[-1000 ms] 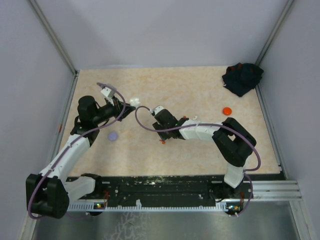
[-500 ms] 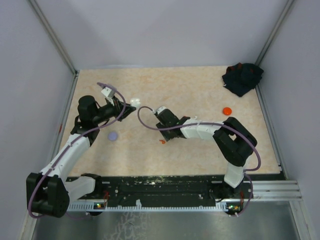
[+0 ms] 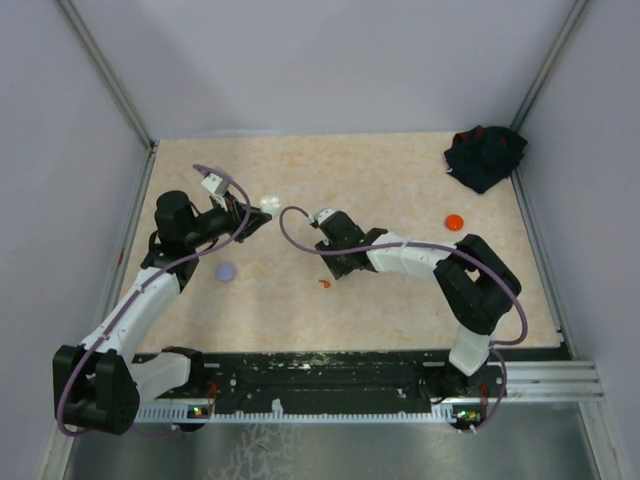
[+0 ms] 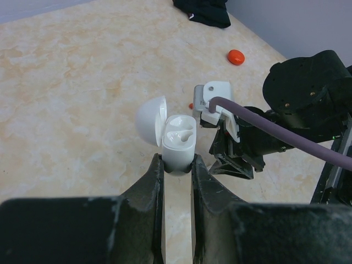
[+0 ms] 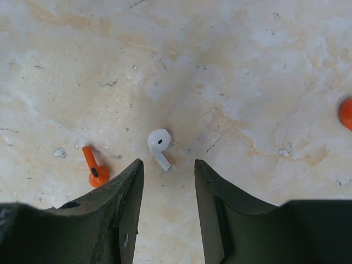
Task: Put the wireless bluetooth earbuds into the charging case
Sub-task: Pick up the earbud from the center of the board.
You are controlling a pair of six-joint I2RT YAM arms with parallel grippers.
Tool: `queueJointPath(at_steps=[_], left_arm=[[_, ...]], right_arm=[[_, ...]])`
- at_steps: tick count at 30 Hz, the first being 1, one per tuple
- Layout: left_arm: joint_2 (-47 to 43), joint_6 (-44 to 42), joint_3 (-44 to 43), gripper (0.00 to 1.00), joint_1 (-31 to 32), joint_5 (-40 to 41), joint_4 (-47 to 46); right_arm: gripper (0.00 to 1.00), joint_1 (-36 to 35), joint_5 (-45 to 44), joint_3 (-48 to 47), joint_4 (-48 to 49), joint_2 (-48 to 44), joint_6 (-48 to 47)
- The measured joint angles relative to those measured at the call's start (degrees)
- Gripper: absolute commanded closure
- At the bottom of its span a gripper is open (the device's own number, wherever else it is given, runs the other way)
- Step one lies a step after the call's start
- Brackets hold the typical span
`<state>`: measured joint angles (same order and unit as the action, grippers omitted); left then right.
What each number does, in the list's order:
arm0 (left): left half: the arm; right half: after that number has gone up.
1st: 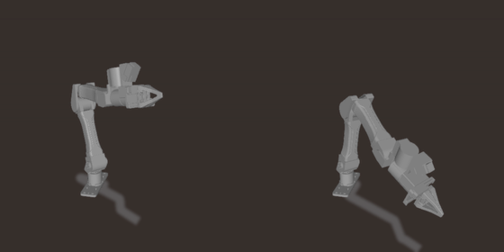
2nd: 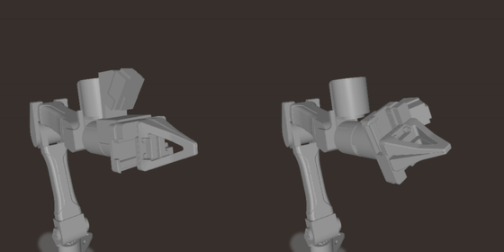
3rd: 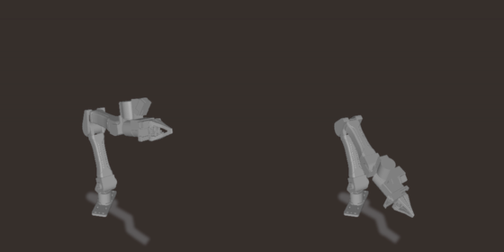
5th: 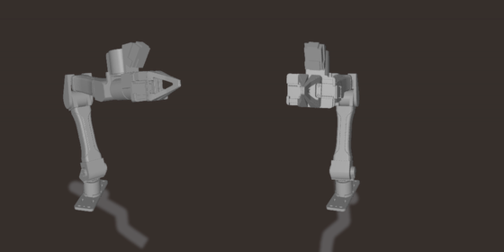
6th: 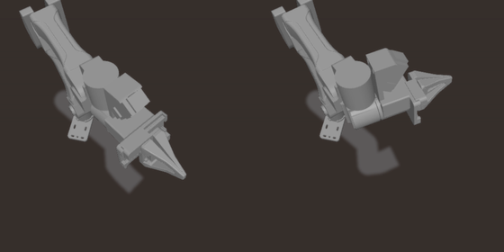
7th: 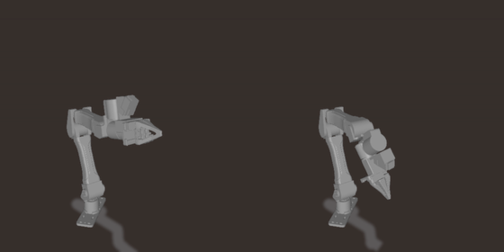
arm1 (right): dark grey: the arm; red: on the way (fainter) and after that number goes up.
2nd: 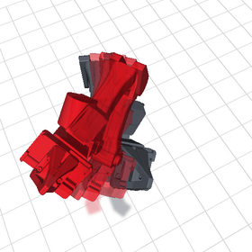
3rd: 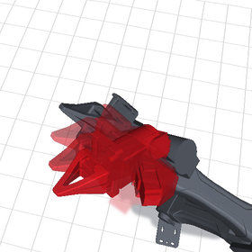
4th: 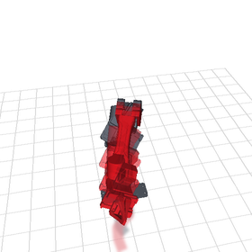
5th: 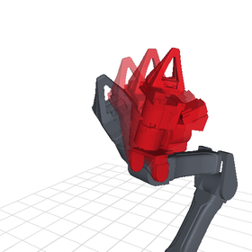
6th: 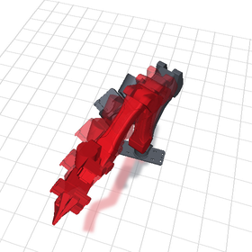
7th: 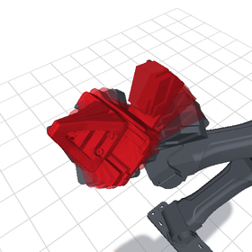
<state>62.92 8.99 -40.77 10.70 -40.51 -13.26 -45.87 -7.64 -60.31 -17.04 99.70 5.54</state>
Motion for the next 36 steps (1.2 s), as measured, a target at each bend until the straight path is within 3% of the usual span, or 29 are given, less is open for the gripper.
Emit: queueJointPath(at_steps=[12, 36], left_arm=[[0.0, 0.2, 0.0, 1.00, -0.2, -0.5, 0.0], [0.3, 0.4, 0.0, 1.00, -0.6, -1.3, -0.9]], right_arm=[[0.68, -0.1, 1.2, -2.5, 0.0, 1.3, 5.2], [0.71, -1.0, -1.5, -4.7, -0.6, 5.6, 10.2]])
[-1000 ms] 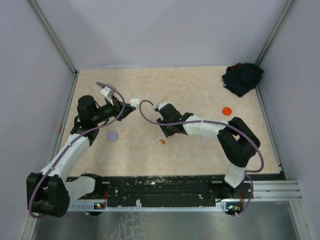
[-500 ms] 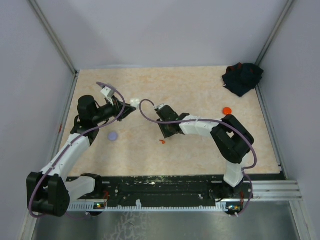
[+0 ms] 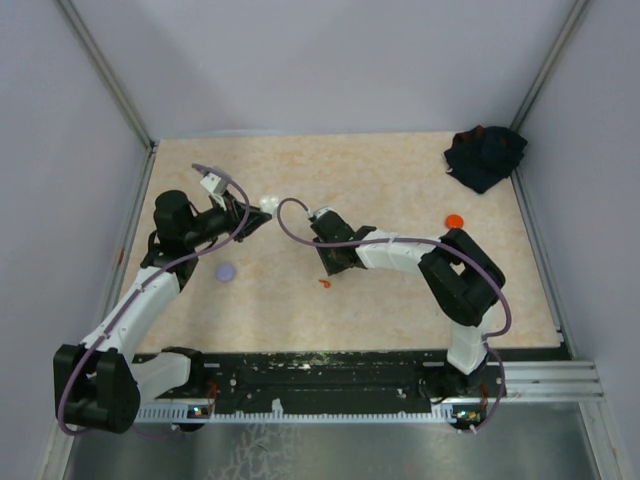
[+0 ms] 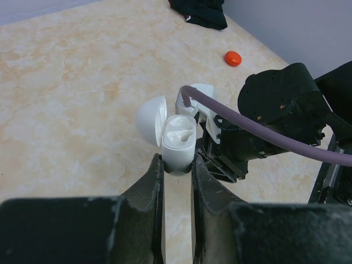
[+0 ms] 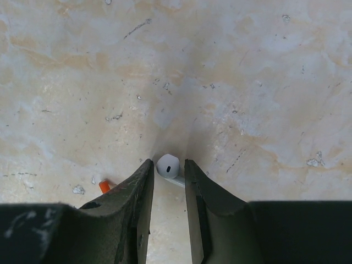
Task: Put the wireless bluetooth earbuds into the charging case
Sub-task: Pick up the earbud from the center of the board.
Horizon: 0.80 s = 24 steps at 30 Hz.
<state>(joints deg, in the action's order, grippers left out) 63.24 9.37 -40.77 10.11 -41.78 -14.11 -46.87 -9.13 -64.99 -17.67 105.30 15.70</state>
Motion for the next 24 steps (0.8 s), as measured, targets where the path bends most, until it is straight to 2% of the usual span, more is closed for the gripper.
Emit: queueJointPath(at_steps=[8, 17, 24], left_arm=[[0.1, 0.3, 0.0, 1.00, 0.0, -0.5, -0.1], [0.3, 0.3, 0.9, 1.00, -0.1, -2.2, -2.5], [-0.4, 0.9, 3.8, 1.00, -0.4, -4.9, -7.7]], right_arm=[[0.78, -0.2, -0.8, 0.0, -0.3, 0.0, 0.0], [0.81, -0.3, -0.4, 0.1, -0.4, -0.5, -0.1], [0.81, -0.2, 1.4, 1.4, 0.0, -7.6, -0.6]])
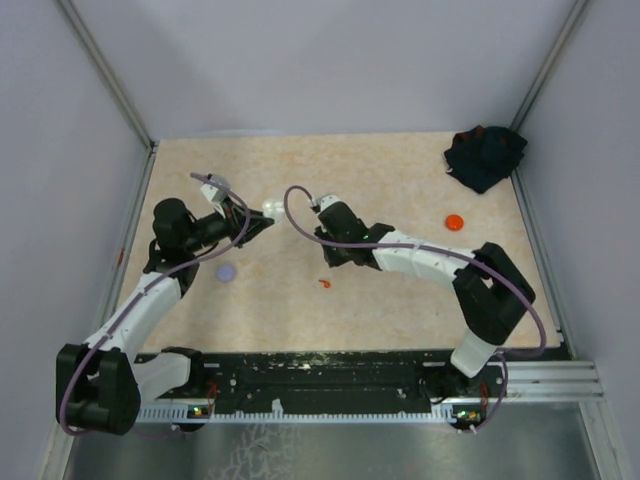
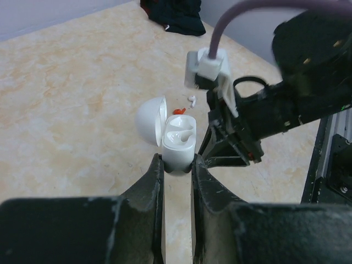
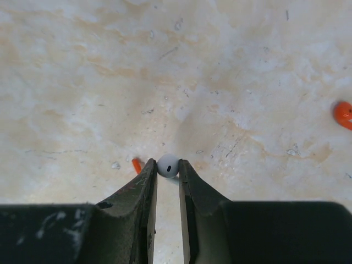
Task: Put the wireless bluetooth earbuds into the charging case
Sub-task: Pick up the earbud from the center of the board, then place the earbud in the charging case.
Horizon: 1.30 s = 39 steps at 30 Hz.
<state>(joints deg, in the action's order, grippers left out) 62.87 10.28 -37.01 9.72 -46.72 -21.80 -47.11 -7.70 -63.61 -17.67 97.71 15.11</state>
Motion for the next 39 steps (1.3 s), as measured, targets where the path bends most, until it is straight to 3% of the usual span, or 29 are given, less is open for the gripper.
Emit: queueJointPath(at_steps=[15, 23, 39], left_arm=[[-0.1, 6.1, 8.9, 0.99, -0.2, -9.2, -24.9], [0.5, 9.0, 11.2, 0.98, -0.2, -11.9, -36.6], [0.6, 10.6, 13.7, 0.94, 1.1, -17.0, -50.4]], right_arm=[[0.82, 0.0, 6.6, 0.4, 6.9, -21.2, -0.1], [0.82, 0.0, 13.3, 0.4, 13.9, -24.6, 1.1], [0.82, -4.2, 25.9, 1.8, 31.5, -27.1, 7.1]])
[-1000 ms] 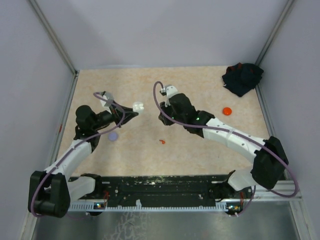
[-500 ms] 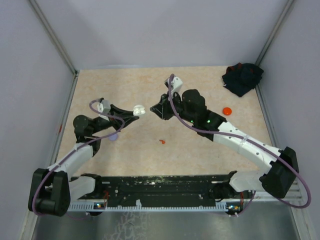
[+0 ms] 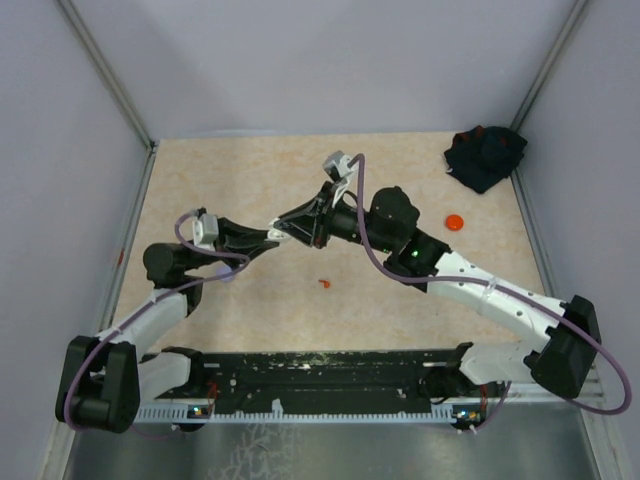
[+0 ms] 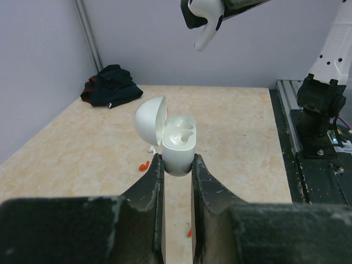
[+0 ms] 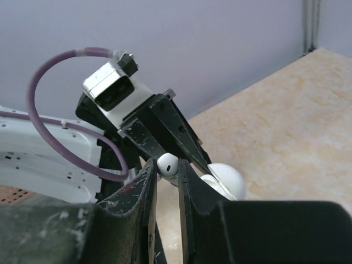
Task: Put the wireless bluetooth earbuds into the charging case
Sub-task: Place the earbud in the charging case.
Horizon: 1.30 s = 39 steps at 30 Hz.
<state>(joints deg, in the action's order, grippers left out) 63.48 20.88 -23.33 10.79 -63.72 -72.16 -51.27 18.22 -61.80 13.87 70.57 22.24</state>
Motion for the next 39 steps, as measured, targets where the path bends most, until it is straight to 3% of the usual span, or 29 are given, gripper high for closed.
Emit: queueJointPath(at_steps=[17, 39], left_arm=[[-0.6, 4.7, 1.8, 0.93, 0.1, -2.4, -12.9], [-0.6, 6.1, 2.7, 0.94, 0.1, -2.0, -14.0]], right_arm=[[0.82, -2.8, 2.2, 3.8, 6.9, 3.7, 2.0], [0.82, -3.5, -0.6, 6.0, 8.3, 2.8, 3.4]])
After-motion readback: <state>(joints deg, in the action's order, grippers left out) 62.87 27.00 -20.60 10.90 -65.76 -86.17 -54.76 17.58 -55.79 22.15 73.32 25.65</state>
